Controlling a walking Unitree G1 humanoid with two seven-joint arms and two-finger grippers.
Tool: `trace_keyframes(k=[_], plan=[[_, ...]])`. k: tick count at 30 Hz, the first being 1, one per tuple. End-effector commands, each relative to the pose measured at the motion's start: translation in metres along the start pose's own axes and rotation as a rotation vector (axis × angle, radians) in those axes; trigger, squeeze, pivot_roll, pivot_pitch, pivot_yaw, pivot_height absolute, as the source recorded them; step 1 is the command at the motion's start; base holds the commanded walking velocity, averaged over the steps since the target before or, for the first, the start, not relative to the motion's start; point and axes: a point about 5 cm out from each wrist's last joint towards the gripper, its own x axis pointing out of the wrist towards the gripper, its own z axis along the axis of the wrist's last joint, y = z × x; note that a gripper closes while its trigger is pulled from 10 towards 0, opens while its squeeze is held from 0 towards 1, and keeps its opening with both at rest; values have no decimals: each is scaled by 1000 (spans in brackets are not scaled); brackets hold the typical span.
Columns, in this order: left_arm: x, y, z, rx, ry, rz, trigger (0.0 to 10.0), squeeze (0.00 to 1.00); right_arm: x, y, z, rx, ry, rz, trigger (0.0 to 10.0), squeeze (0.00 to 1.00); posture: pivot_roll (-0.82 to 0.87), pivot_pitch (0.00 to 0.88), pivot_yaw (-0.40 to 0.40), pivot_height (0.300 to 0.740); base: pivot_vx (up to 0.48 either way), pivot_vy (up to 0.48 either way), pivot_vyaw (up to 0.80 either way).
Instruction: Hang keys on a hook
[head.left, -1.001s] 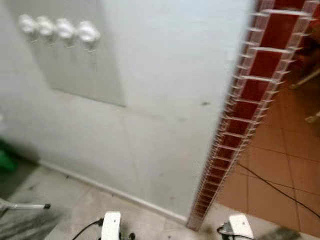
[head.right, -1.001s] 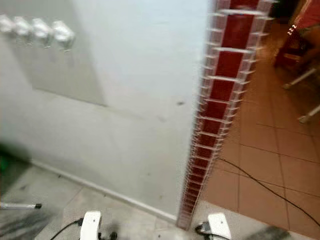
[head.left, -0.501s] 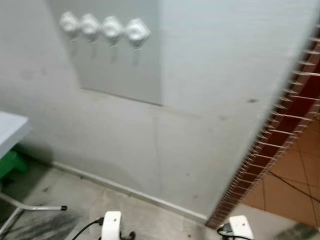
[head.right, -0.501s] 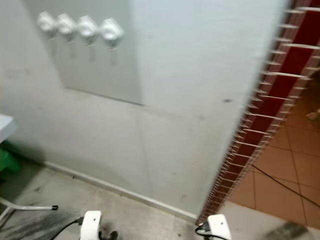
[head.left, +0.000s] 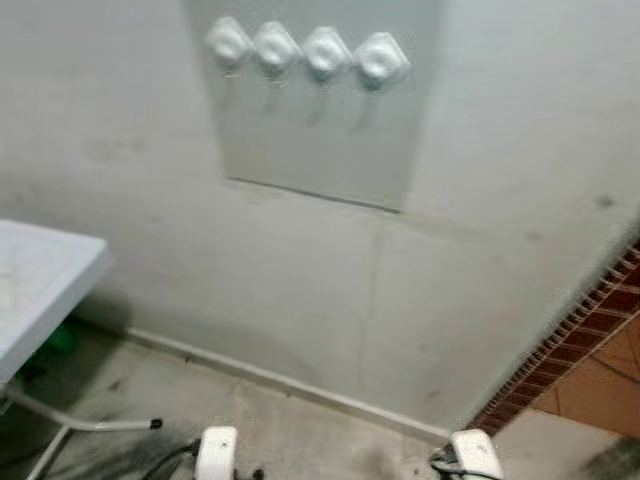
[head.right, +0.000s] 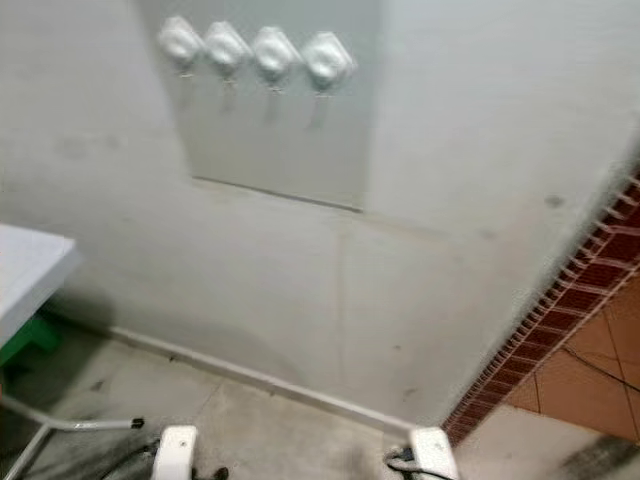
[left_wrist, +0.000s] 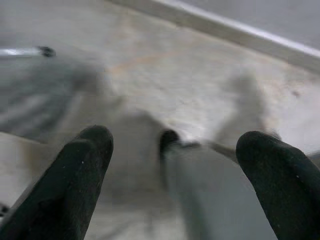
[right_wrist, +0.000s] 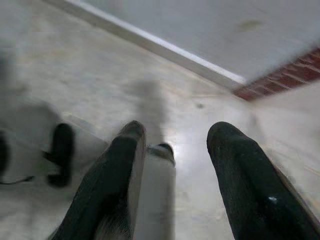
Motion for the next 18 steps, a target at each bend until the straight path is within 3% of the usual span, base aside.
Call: trace_keyframes(k=[1,5,18], plan=[[1,-9,-3,2,9,-18,10000,0,-2,-10,-3,-13,12,-22,10000,0,-94,0,17,740,0,0,0],[1,-10,-2,6,2,-22,10000,0,-2,-9,-1,-35,8,-13,10000,0,-93,0,17,740,0,0,0],[1,-9,1,5,-4,-25,10000,0,-1,-9,-1,-44,5,-12,10000,0,-93,0,15,740,0,0,800]])
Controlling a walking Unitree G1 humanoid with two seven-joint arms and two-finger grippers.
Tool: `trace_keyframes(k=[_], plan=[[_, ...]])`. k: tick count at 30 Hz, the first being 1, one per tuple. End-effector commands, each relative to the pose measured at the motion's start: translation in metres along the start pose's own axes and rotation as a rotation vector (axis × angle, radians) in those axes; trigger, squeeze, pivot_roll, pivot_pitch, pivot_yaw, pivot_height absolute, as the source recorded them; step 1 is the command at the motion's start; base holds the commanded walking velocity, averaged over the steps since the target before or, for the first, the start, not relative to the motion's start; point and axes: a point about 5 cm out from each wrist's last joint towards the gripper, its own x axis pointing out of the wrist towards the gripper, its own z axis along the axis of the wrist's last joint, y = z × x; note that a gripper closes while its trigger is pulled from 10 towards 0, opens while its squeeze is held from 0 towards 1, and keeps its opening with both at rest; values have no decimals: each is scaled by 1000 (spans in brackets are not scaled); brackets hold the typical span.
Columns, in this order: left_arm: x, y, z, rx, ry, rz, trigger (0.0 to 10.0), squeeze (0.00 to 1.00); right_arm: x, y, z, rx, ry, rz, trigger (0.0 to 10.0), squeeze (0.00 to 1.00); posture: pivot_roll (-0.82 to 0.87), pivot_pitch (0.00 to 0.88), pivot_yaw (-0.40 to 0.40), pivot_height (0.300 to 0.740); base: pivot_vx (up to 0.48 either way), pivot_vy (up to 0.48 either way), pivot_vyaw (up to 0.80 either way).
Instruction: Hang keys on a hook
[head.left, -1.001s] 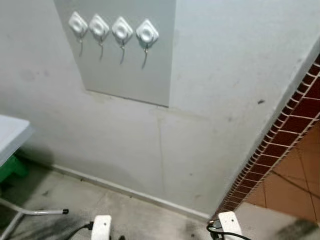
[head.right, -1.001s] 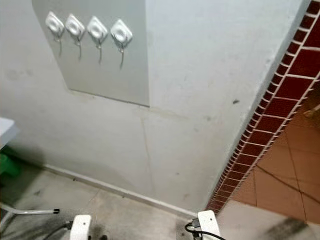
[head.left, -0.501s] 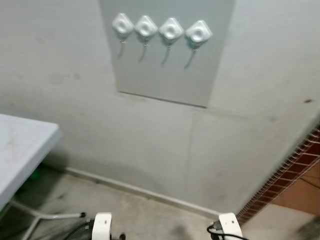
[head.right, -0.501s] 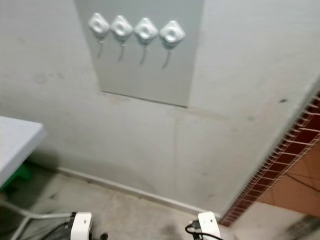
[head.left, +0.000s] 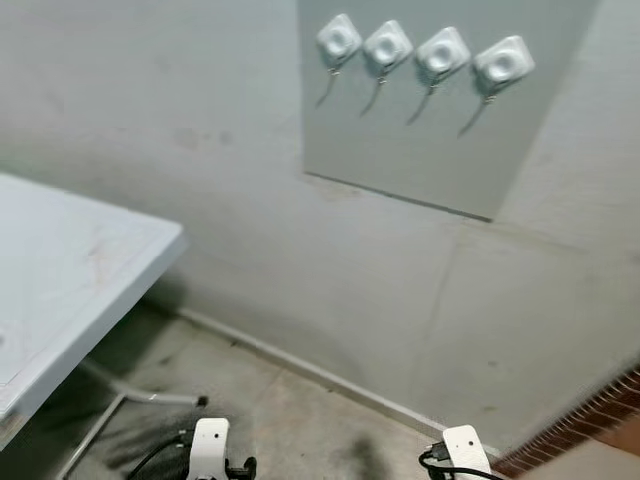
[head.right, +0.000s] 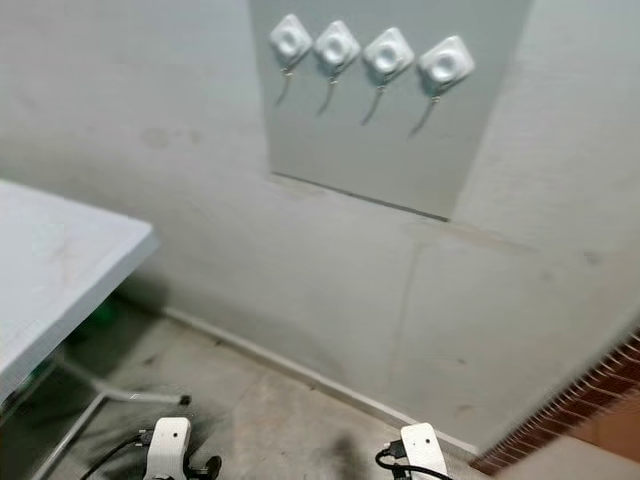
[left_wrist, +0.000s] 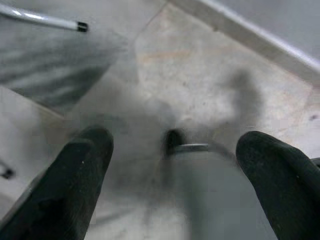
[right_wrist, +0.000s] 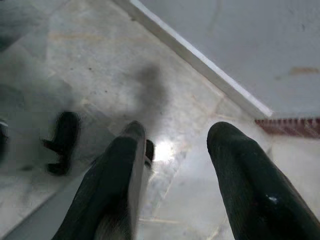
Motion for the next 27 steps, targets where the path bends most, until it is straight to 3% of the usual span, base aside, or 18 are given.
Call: trace_keyframes(k=[1,27], plan=[[-1,5,1,13,2,14,10000,0,1,4,2,-8,-6,13,10000,0,-93,0,15,740,0,0,800],[-1,6,0,4,-2,12,10000,0,2,3,5,-7,-12,18,10000,0,-90,0,10,740,0,0,800]])
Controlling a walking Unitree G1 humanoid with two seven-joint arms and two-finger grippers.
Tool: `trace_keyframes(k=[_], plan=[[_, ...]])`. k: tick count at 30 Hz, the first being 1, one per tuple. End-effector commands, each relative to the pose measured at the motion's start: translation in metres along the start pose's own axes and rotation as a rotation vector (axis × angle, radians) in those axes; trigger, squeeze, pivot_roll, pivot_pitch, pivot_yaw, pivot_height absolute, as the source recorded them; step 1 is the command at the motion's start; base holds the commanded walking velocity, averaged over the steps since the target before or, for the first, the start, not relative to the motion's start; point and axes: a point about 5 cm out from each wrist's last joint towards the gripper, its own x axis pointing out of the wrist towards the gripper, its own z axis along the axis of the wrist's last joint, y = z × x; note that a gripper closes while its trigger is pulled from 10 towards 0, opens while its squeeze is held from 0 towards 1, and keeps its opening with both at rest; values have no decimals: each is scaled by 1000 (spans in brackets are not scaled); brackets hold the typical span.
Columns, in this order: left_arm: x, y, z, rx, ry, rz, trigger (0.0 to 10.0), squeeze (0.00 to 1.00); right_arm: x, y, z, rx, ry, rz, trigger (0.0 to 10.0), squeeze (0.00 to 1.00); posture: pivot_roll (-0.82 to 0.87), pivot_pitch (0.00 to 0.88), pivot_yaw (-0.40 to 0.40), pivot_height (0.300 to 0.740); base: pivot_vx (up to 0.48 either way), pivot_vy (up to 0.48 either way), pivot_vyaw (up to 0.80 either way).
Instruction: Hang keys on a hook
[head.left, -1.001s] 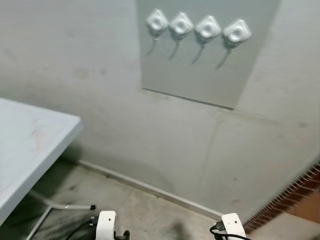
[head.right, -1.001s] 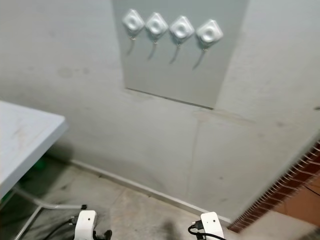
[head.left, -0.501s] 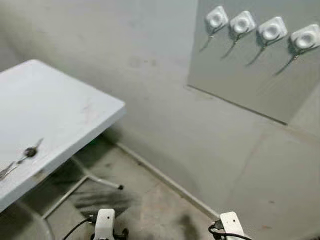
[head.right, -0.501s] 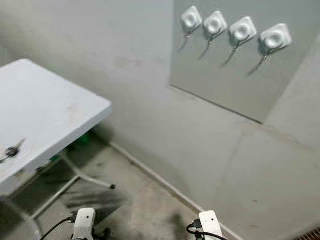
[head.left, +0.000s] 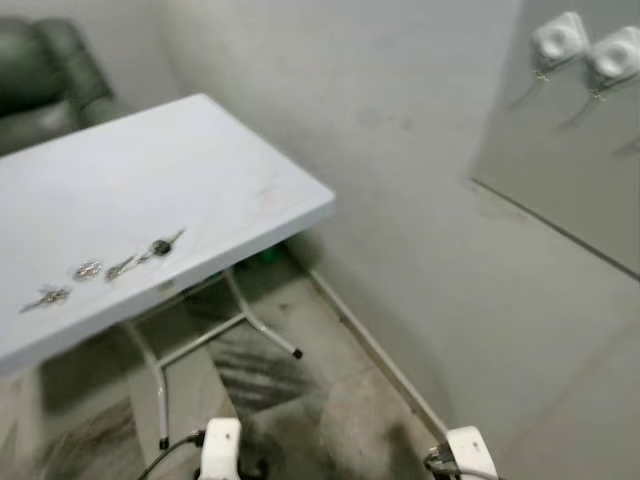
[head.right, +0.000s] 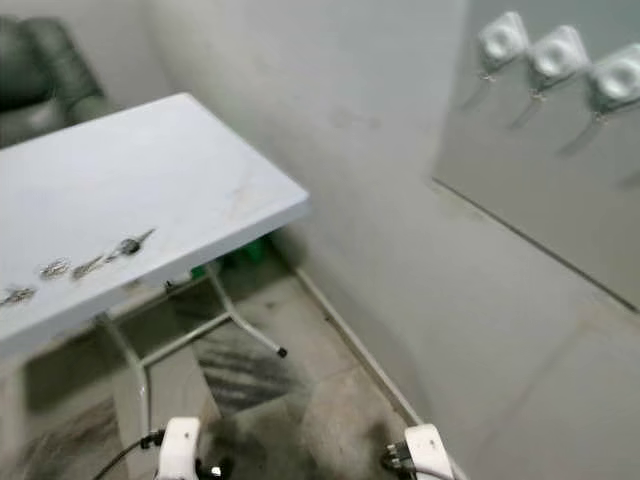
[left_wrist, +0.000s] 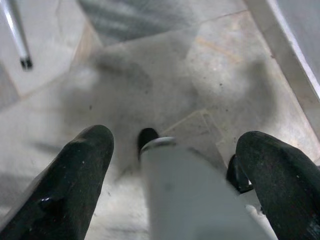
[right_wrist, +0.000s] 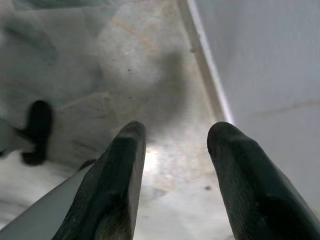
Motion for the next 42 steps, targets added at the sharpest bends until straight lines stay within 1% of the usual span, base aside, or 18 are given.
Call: trace_keyframes(k=[1,9,13,18,20,27,28,29,32,42], plan=[[-2,11,-1,6,4,26,10000,0,3,11,10,2,-29,32,10000,0,-90,0,10,740,0,0,800],[-1,10,1,2,-2,23,10000,0,3,10,11,3,-31,32,10000,0,-90,0,10,740,0,0,800],[-1,8,2,0,-8,19,10000,0,4,10,10,18,-26,33,10000,0,-90,0,9,740,0,0,800],[0,7,4,0,-11,17,10000,0,4,10,11,10,-28,33,10000,0,-90,0,8,740,0,0,800],[0,6,4,2,-11,16,10000,0,4,10,12,22,-36,32,10000,0,-92,0,8,740,0,0,800],[0,6,4,4,-12,16,10000,0,3,7,12,58,-37,27,10000,0,-92,0,8,740,0,0,63],[0,6,5,4,-12,15,10000,0,3,6,12,69,-40,28,10000,631,-92,0,7,740,0,0,0],[0,7,5,4,-13,15,10000,0,3,6,12,77,-44,29,10000,1000,-92,0,7,740,0,0,0],[0,7,6,2,-16,15,10000,0,3,5,12,92,-50,32,10000,1000,-92,0,7,740,0,0,0],[0,4,6,3,-19,11,10000,0,3,5,13,80,-55,38,10000,1000,-89,0,2,740,0,0,0]])
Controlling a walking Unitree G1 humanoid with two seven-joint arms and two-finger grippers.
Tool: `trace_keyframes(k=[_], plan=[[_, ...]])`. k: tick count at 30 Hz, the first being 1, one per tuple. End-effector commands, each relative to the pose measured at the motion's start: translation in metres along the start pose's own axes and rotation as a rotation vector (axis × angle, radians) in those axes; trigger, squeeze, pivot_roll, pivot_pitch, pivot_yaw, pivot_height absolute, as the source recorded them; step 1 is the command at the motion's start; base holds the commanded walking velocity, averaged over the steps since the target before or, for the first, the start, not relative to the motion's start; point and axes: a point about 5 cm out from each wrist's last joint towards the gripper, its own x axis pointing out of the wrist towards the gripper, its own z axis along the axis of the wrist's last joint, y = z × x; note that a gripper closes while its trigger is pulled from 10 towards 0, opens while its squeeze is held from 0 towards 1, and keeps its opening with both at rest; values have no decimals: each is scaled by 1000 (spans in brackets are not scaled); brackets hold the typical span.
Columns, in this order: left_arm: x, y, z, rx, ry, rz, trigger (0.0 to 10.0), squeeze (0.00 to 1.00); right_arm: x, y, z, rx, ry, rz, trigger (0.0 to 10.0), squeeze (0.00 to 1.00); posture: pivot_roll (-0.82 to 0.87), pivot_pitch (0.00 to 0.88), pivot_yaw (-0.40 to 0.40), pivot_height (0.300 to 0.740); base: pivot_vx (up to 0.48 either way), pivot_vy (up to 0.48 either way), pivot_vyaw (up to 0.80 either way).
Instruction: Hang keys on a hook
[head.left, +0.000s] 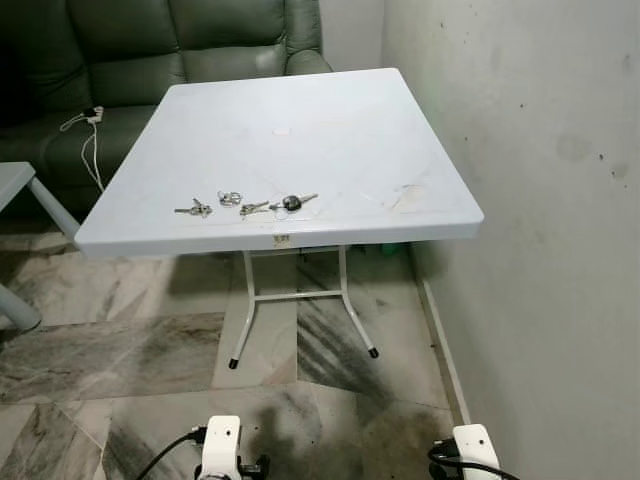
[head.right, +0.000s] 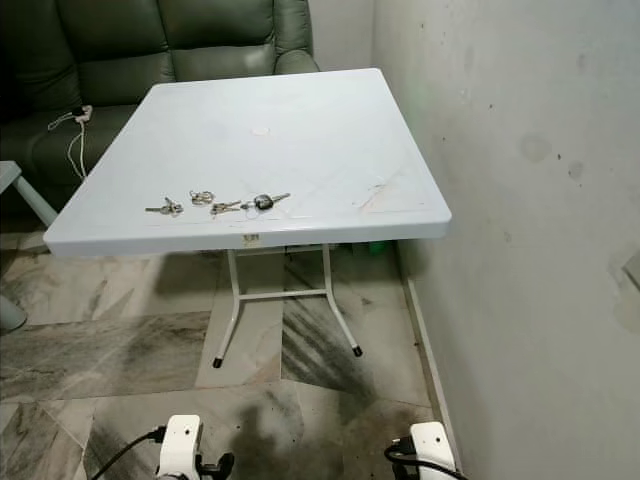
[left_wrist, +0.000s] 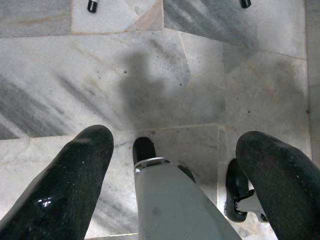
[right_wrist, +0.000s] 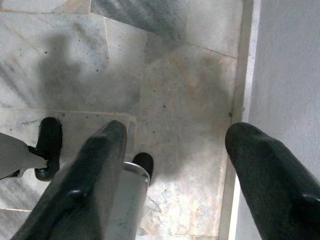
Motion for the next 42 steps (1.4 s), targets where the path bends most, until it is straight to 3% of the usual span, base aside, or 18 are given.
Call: trace_keyframes(k=[1,12,16,17,21,23,25,26,29,34,37,42], plan=[[-1,2,-1,-1,0,6,10000,0,1,1,4,-2,-16,9,10000,1000,-88,0,1,740,0,0,0],[-1,3,-1,-1,-4,7,10000,0,1,1,6,0,-24,17,10000,1000,-88,0,0,740,0,0,0],[1,3,12,-44,-58,0,10000,0,3,0,18,-11,-84,24,10000,1000,-88,0,0,740,0,0,0],[2,3,23,-65,-104,-13,10000,0,4,0,28,0,-130,35,10000,0,-88,0,0,740,0,0,0],[4,1,51,-83,-223,-51,10000,0,5,-1,52,29,-240,59,10000,0,-89,0,-2,740,0,0,0],[3,0,88,-92,-378,-92,10000,0,4,-3,79,31,-363,76,10000,0,-86,0,-3,740,0,0,0],[2,0,96,-96,-413,-99,10000,0,3,-4,84,31,-391,81,10000,0,-86,0,-3,740,0,0,0],[-1,0,114,-88,-492,-108,10000,0,2,-5,97,28,-454,89,10000,0,-83,0,-5,740,0,0,0],[-8,-3,142,-95,-625,-127,10000,0,-3,-4,121,18,-576,112,10000,0,-79,0,-8,740,0,0,0],[-17,-10,164,-63,-751,-146,10000,0,-10,-1,142,3,-697,138,10000,0,-73,0,-13,740,0,0,0],[-32,-18,183,-34,-892,-159,10000,0,-23,4,168,0,-852,164,10000,0,-74,0,-15,740,0,0,0],[-52,-25,199,-52,-994,-210,10000,0,-41,11,190,-10,-986,194,10000,0,-70,0,-19,740,0,0,0]])
